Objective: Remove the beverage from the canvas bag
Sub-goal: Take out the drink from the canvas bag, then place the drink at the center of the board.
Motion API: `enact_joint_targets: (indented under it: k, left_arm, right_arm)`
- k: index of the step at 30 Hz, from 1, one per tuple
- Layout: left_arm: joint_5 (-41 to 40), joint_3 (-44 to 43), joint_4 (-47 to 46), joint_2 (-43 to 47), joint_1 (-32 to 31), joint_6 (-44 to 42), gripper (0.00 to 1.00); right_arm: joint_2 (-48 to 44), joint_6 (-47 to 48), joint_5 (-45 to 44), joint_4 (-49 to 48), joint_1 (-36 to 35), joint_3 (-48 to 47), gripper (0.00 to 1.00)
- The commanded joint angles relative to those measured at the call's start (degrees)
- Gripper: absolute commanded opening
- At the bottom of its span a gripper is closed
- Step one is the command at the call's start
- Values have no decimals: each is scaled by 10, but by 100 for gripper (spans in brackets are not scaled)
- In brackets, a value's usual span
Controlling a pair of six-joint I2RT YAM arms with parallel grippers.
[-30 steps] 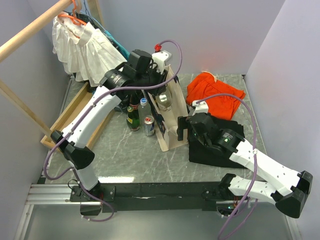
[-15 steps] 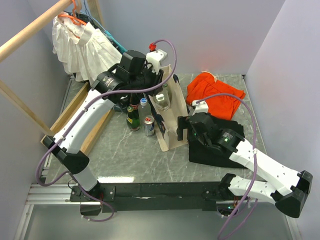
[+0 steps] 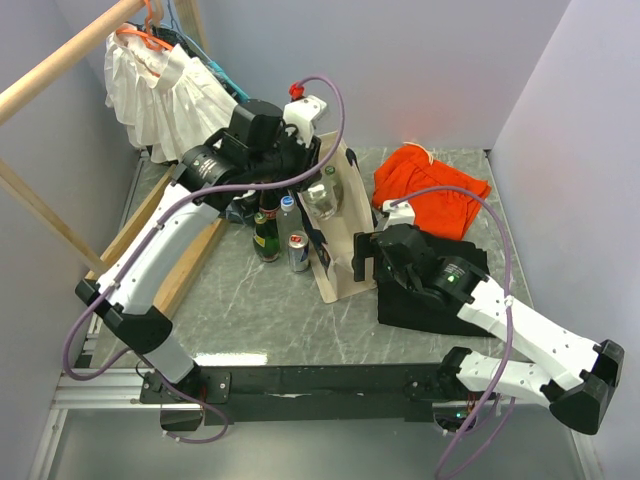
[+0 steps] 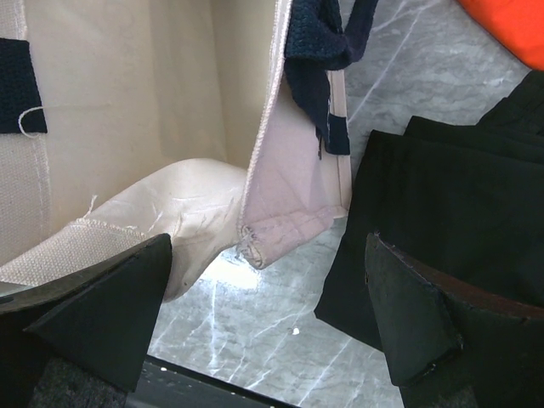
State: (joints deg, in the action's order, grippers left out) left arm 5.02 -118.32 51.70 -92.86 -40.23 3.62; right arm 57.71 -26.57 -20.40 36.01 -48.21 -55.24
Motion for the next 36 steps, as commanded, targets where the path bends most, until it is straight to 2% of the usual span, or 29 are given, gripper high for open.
enact_joint_targets:
  k: [1, 25, 29, 36]
  left_arm:
    - [-3, -23, -101, 51, -4, -8, 1]
    - [-48, 29, -100, 133, -4, -8, 1]
    - [-48, 68, -114, 156, -4, -4, 1]
    - [-106, 137, -133, 191, -3, 10, 1]
  right_arm:
    - [1, 2, 6, 17, -4, -21, 100]
    - [22, 13, 19, 10, -4, -36, 100]
    - [23, 14, 18, 9, -4, -40, 100]
    - [14, 15, 12, 10, -4, -36, 100]
